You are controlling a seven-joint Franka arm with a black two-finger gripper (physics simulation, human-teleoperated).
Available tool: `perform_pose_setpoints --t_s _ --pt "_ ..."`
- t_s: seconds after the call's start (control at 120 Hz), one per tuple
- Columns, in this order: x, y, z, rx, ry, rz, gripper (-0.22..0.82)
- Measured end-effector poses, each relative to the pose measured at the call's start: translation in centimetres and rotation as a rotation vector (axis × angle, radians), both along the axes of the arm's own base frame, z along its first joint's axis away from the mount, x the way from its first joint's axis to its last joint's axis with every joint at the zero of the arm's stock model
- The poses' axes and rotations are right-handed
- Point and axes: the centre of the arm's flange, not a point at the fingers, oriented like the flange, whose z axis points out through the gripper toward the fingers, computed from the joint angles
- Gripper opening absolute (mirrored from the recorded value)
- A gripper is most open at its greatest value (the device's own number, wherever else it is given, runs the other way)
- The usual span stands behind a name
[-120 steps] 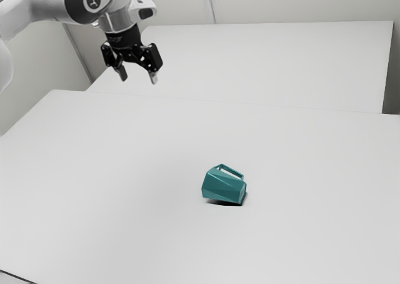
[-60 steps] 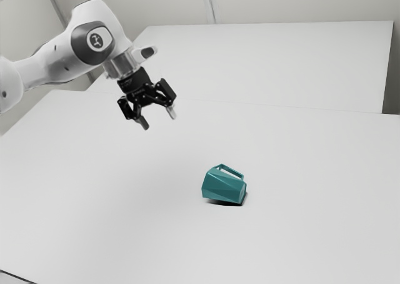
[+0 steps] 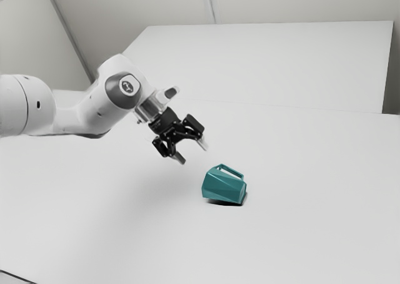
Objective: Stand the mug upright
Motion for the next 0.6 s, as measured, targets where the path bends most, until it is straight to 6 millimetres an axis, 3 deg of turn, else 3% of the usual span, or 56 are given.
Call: perform_pose_setpoints --t_s 0.242,0.6 --pt "0.6 -0.6 -3.6 -0.067 -0.048 -0.013 0.60" --pt "0.5 -1.5 -6.7 -0.159 -0.065 -0.091 0.60"
